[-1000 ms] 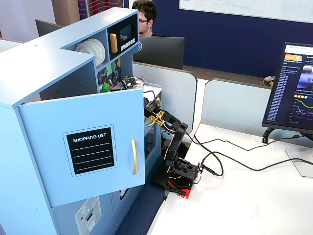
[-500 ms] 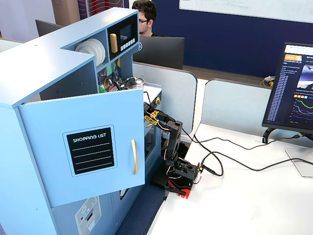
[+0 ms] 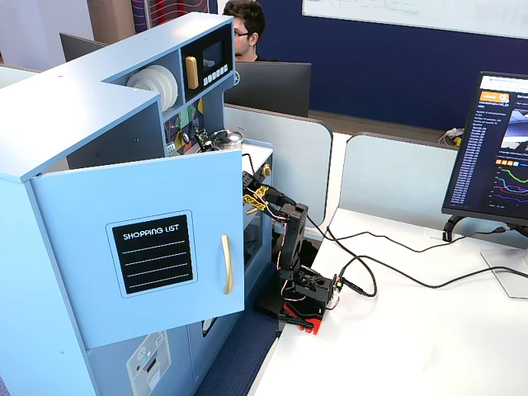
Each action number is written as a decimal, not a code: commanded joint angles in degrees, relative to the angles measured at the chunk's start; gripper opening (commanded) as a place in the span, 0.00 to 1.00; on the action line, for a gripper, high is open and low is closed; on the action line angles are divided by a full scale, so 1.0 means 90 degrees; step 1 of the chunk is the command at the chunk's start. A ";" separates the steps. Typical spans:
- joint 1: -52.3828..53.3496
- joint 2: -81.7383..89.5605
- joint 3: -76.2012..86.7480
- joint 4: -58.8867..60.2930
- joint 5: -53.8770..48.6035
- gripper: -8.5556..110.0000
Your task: Pick up the green pineapple from the left cabinet and place it in the green recipient
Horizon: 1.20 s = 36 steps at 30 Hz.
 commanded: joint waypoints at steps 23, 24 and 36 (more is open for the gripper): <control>0.0537 0.9375 0.9697 0.1250 -0.0166 0.27; 0.0557 0.9375 0.9854 0.1299 -0.0127 0.26; 0.0439 0.9385 1.0879 0.5479 0.0586 0.24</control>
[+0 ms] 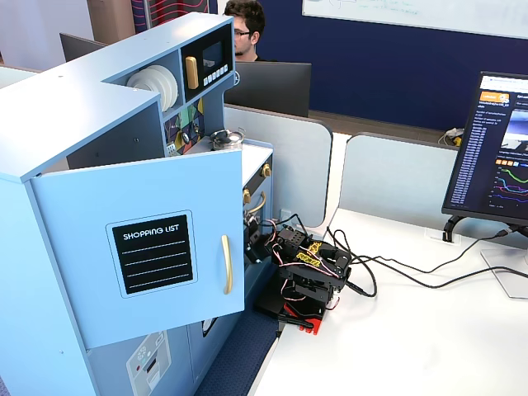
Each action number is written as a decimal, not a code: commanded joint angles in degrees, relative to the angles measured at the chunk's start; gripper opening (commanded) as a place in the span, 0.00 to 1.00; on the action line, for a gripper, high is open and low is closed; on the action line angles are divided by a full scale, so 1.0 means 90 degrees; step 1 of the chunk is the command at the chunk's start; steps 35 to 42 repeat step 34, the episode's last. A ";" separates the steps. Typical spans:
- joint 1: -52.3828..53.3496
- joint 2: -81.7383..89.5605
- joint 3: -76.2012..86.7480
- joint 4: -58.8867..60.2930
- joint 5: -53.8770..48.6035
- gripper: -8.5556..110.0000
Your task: Pick up the green pineapple from the left cabinet and place it in the green recipient
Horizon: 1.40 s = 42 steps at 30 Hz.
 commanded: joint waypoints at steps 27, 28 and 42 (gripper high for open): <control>0.0068 0.0098 -0.0029 0.4219 0.0420 0.24; 0.0068 0.0098 -0.0029 0.4219 0.0420 0.24; 0.0098 0.0098 -0.0029 0.4219 0.0410 0.24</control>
